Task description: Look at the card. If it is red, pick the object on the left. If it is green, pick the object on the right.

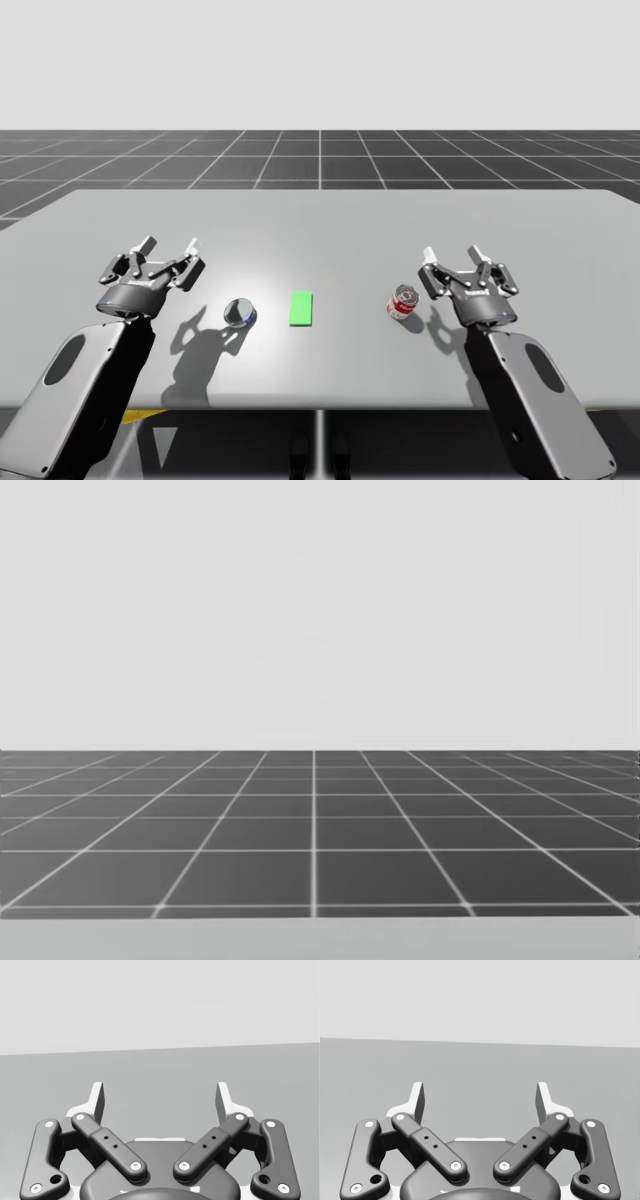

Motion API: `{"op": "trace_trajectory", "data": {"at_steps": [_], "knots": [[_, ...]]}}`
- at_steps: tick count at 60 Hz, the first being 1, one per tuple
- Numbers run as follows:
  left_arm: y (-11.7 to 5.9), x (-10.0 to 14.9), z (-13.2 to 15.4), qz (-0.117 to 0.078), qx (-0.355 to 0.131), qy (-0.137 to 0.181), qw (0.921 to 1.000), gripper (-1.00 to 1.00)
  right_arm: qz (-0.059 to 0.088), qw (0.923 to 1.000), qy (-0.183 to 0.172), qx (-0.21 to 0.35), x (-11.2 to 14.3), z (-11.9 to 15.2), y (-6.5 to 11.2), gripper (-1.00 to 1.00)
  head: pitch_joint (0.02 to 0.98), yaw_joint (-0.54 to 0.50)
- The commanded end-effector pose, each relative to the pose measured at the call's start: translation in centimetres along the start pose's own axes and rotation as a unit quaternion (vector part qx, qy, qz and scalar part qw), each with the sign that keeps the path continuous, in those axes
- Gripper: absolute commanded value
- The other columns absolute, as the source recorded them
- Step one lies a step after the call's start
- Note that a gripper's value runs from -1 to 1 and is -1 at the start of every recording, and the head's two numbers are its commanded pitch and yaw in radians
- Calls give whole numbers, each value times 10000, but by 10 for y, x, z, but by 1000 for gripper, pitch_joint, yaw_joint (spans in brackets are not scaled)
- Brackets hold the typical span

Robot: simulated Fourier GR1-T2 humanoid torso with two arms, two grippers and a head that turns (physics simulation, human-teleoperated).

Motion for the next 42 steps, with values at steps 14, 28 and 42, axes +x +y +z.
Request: {"op": "trace_trajectory", "data": {"at_steps": [14,28,42], "knots": [[-2,-2,-1,-1,21,56,10000,-1000,-3,10000,45,-27,2,0,-1,-1000,128,-12],[-3,-4,-2,-16,-12,81,10000,-1000,-29,9999,6,-103,5,-1,-3,-1000,280,9],[-4,-4,-2,-38,-47,97,9999,-1000,-16,9999,-8,-125,6,-1,-6,-1000,461,18]]}}
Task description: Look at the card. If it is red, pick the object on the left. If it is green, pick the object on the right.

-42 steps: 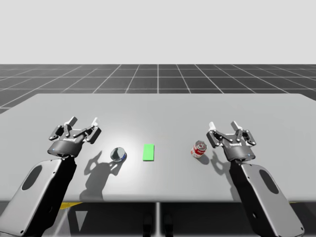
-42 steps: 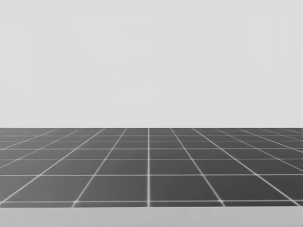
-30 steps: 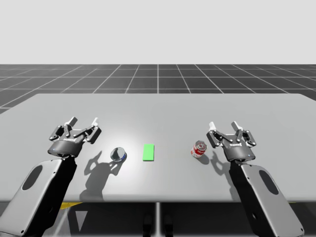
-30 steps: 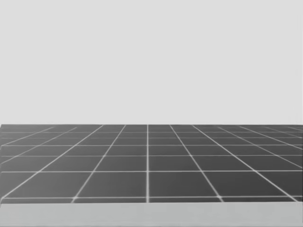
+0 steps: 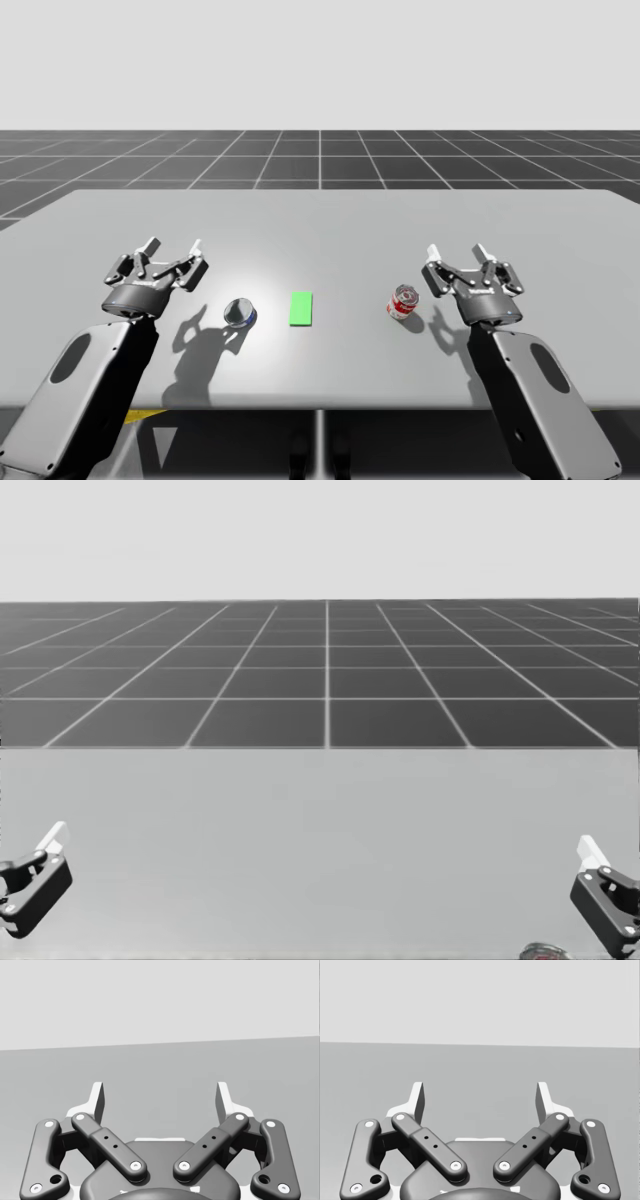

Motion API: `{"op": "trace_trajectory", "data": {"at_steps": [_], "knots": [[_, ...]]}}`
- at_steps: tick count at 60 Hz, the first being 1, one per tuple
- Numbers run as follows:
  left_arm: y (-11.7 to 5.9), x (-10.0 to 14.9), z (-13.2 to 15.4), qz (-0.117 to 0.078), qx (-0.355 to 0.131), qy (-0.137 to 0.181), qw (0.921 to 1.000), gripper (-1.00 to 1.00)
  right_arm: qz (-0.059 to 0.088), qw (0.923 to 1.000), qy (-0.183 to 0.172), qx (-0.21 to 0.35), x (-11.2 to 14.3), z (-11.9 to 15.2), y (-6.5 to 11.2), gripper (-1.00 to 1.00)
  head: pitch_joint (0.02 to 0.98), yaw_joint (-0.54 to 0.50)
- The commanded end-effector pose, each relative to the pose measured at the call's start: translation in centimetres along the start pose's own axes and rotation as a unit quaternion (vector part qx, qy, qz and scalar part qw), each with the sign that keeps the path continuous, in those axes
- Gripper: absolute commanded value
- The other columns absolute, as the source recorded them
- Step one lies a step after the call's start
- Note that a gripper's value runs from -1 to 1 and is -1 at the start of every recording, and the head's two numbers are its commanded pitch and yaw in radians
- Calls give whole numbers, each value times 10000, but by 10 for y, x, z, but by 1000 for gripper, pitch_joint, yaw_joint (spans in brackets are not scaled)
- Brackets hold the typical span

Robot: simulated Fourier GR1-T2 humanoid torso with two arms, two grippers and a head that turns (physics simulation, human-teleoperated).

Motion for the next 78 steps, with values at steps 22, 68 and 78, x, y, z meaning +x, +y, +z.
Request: {"op": "trace_trajectory", "data": {"at_steps": [22,68,78], "knots": [[-3,-2,-1,-29,-90,0,10000,-1000,-20,10000,-49,-36,4,-1,-6,-1000,747,40],[-7,1,1,4,-145,-14,9999,-1000,-36,10000,-82,-37,7,1,-4,-1000,871,8],[-7,1,0,9,-159,-18,9999,-1000,-35,10000,-87,-30,8,1,-4,-1000,871,-110]]}}
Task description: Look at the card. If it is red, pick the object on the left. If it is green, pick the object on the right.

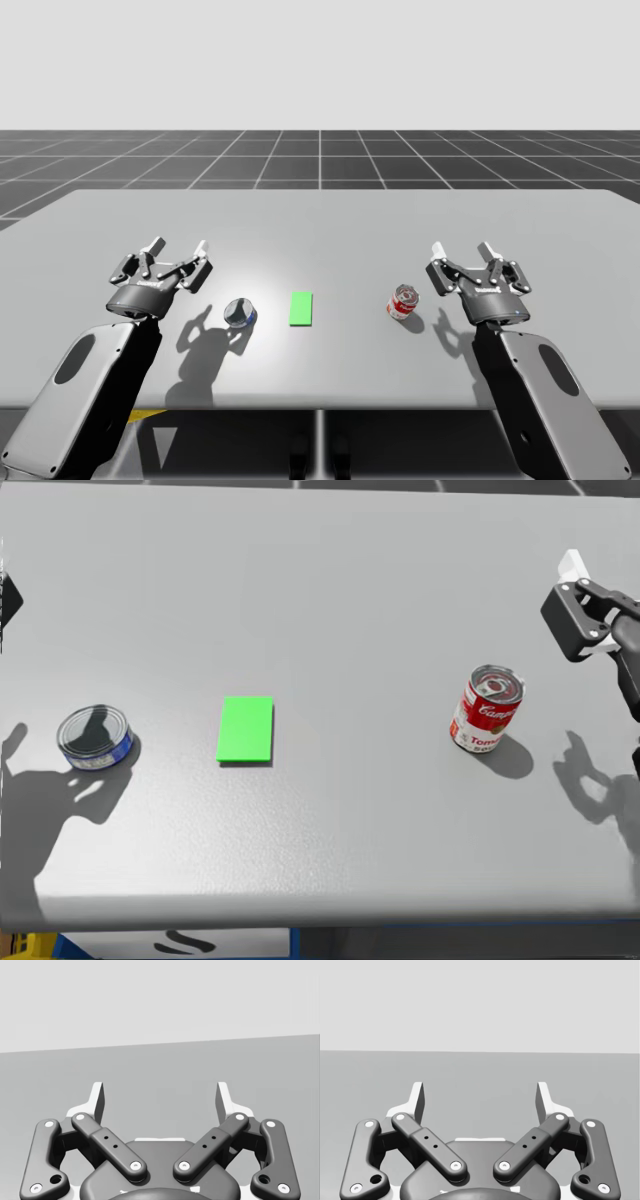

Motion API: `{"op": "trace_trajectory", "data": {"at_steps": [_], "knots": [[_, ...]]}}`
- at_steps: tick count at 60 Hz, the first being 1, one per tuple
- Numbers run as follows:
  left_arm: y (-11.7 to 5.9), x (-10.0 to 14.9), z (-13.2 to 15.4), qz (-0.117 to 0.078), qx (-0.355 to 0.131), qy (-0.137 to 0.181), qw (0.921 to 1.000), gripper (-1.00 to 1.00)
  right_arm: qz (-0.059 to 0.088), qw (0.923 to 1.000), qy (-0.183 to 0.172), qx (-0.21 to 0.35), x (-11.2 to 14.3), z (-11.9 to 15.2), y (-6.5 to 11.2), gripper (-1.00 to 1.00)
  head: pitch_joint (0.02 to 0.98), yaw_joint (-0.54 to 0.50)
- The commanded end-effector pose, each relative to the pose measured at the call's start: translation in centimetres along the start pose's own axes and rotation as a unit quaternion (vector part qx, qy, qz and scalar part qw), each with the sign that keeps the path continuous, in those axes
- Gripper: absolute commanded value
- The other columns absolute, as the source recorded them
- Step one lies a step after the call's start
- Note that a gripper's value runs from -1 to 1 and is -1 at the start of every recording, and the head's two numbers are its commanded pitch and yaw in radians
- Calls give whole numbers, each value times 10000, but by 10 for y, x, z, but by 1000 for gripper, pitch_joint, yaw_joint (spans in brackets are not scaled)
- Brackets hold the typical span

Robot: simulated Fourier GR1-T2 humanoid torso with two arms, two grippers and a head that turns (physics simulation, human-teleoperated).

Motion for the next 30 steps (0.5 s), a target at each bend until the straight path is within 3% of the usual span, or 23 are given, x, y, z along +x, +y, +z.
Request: {"op": "trace_trajectory", "data": {"at_steps": [1,16,30], "knots": [[0,0,-1,2,-20,-4,10000,-1000,-1,10000,-4,5,0,0,0,-1000,872,-138],[-3,-2,-1,-6,-48,2,10000,-1000,-15,10000,-16,2,1,-1,-1,-1000,871,-313],[-4,-3,-1,2,-42,6,10000,-1000,-2,10000,-52,74,6,3,3,-1000,870,-358]]}}
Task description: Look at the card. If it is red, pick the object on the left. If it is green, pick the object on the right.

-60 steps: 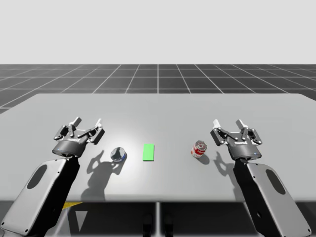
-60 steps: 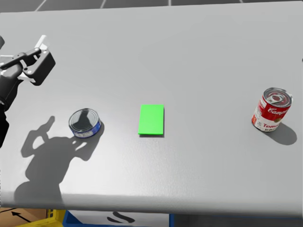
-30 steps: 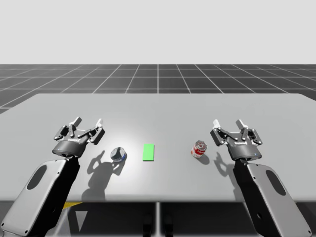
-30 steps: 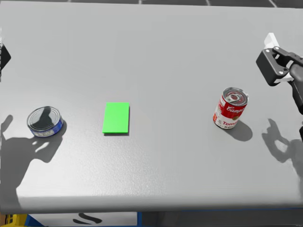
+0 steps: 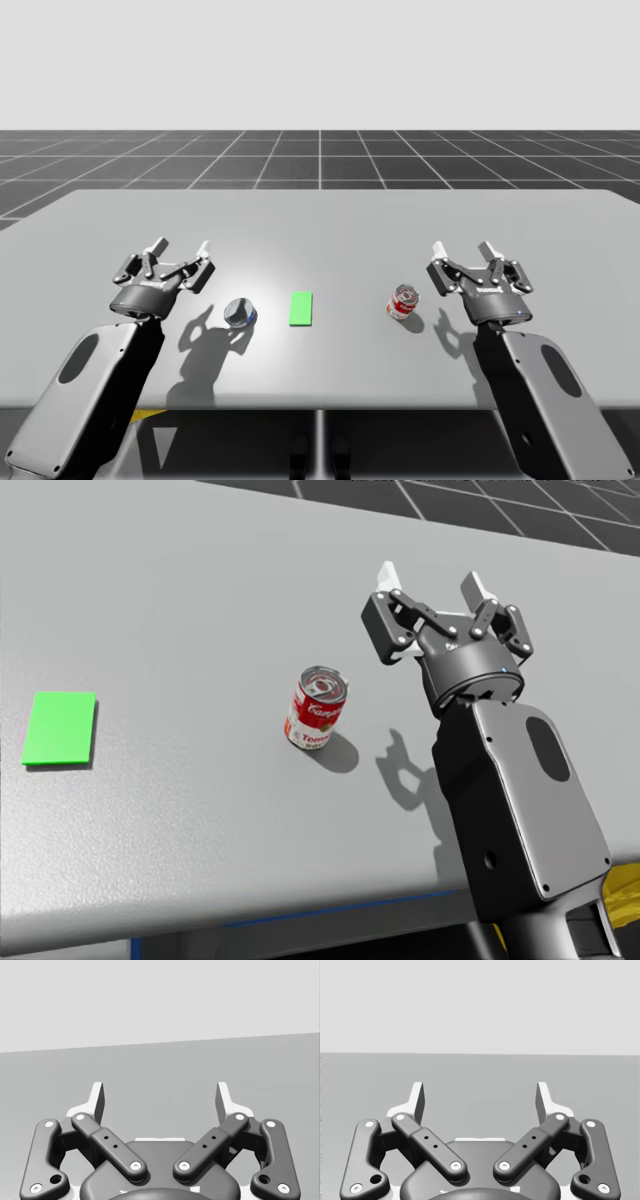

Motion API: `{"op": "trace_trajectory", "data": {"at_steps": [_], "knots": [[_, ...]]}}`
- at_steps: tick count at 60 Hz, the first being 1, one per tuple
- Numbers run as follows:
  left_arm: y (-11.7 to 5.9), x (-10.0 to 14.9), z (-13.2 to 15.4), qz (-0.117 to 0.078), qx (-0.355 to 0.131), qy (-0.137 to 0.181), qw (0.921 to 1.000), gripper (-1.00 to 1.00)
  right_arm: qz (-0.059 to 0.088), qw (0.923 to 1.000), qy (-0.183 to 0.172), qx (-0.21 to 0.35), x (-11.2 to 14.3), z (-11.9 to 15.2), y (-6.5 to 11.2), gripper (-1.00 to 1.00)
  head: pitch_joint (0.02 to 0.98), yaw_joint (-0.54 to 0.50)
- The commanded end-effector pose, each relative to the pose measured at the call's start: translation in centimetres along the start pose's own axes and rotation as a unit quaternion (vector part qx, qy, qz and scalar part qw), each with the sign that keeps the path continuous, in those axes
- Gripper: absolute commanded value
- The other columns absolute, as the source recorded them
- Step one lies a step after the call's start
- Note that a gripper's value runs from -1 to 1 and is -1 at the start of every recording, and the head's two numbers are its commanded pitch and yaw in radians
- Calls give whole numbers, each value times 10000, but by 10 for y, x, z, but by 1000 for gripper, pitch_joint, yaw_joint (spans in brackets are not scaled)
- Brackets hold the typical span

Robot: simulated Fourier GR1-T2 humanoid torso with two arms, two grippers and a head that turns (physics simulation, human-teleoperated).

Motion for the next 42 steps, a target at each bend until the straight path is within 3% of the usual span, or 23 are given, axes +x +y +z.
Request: {"op": "trace_trajectory", "data": {"at_steps": [1,3,10,18,19,21,30,40,42], "knots": [[0,-1,0,6,6,4,10000,-1000,34,10000,-43,33,5,5,5,-1000,867,-355],[0,-1,0,10,11,6,10000,-1000,-84,9999,21,98,8,7,6,-1000,864,-350],[0,-1,0,20,11,9,10000,-1000,12,9999,-21,140,22,23,14,-1000,858,-340],[0,-1,0,28,-1,10,10000,-1000,-67,9994,-52,347,33,50,27,-1000,854,-335],[0,-1,0,29,-2,11,10000,-1000,-105,9991,-25,406,33,53,29,-1000,854,-335],[0,-1,0,30,-4,14,10000,-1000,-411,9985,-29,371,32,62,34,-1000,853,-333],[-1,-1,0,23,-16,30,10000,-1000,-363,9966,151,723,16,97,37,-1000,850,-327],[-1,-2,0,14,-28,45,10000,-1000,-105,9954,215,929,-4,129,38,-1000,848,-328],[-1,-2,0,15,-28,45,10000,-1000,-135,9942,263,1033,-9,136,40,-1000,844,-326]]}}
